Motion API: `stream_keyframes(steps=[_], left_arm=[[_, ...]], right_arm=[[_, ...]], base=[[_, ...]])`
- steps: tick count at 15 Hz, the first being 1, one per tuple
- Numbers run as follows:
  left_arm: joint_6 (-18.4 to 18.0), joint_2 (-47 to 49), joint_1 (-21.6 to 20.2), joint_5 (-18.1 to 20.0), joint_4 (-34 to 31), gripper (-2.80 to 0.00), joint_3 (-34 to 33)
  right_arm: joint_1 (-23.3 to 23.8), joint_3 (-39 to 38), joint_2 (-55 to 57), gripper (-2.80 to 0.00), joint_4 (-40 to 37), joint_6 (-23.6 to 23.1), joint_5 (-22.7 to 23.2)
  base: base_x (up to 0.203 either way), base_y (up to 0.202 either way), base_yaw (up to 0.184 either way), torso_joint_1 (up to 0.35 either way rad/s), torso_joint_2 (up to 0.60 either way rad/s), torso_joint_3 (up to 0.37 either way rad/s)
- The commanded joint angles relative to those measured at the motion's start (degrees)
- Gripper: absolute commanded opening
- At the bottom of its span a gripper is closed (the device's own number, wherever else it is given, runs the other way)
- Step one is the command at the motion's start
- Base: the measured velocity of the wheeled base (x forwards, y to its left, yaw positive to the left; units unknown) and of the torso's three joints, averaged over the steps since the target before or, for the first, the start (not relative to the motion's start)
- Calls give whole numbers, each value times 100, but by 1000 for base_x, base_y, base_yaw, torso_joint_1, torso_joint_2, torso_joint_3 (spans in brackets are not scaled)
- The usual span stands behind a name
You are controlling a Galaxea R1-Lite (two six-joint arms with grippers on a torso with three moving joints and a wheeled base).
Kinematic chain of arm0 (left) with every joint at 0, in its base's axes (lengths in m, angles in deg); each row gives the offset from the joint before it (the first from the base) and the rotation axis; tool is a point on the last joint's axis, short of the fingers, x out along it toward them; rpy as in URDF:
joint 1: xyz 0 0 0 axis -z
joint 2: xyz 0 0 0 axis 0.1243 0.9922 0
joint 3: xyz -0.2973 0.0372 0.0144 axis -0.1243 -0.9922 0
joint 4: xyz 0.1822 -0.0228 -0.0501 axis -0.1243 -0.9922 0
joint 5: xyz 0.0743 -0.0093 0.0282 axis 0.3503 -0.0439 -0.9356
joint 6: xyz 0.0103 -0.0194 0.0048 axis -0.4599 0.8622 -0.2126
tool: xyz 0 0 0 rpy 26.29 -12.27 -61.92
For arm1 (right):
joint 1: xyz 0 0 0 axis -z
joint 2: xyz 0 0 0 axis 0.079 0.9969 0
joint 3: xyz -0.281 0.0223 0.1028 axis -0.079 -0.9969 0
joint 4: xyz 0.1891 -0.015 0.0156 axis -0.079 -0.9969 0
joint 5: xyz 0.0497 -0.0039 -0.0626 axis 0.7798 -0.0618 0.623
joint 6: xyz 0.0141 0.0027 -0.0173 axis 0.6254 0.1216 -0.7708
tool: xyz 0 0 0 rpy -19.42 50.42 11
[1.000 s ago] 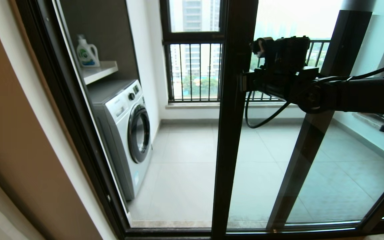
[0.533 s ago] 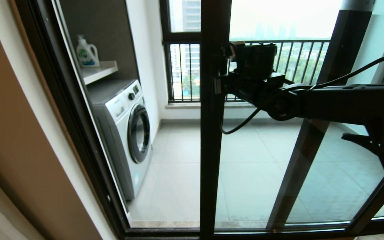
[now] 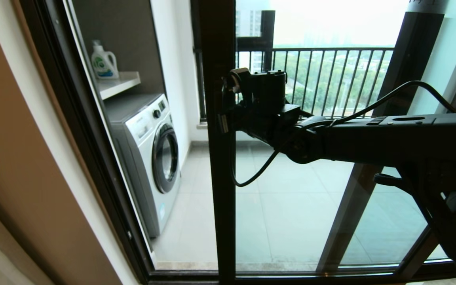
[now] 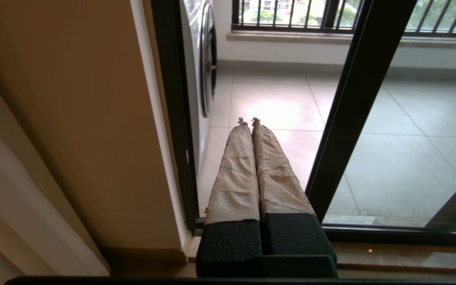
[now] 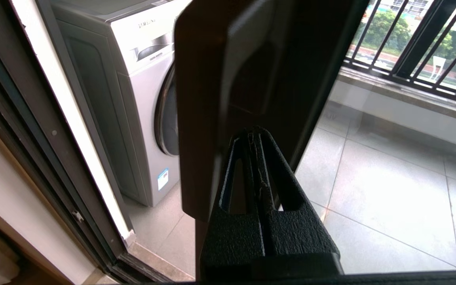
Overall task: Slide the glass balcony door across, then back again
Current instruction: Close the slid door
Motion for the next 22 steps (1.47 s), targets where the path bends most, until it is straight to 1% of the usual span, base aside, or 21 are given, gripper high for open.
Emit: stream_keyframes(steps=[1,4,6,9,12,16,18,19,22], left_arm=[[3,9,-10,-2,0,-280,-1],[3,9,-1,-2,0,-280,0],[3,9,-1,-2,0,-280,0],[3,9,-1,-2,0,-280,0],[3,9,-1,-2,0,-280,-2],[3,9,-1,-2,0,-280,0],[3,9,-3,-2,0,-280,0],[3,9,-2,-2,0,-280,0],[3,9,-1,-2,0,-280,0]], right_arm=[[-34,2,37,-280,18,9,-56],[4,-11,-35,-280,31,27,-204],[57,-195,-266,-280,92,21,-314],[191,-1045,-1140,-280,96,15,-329],[381,-2256,-2493,-280,97,60,-337],[687,-4057,-4880,-280,84,84,-399],[870,-4798,-6121,-280,1,76,-514],[1044,-5077,-6735,-280,-126,71,-564],[1721,-5516,-8159,-280,-762,69,-645]], base=[[0,0,0,0,0,0],[0,0,0,0,0,0],[0,0,0,0,0,0],[0,0,0,0,0,0],[0,0,0,0,0,0],[0,0,0,0,0,0],[0,0,0,0,0,0],[0,0,0,0,0,0],[0,0,0,0,0,0]])
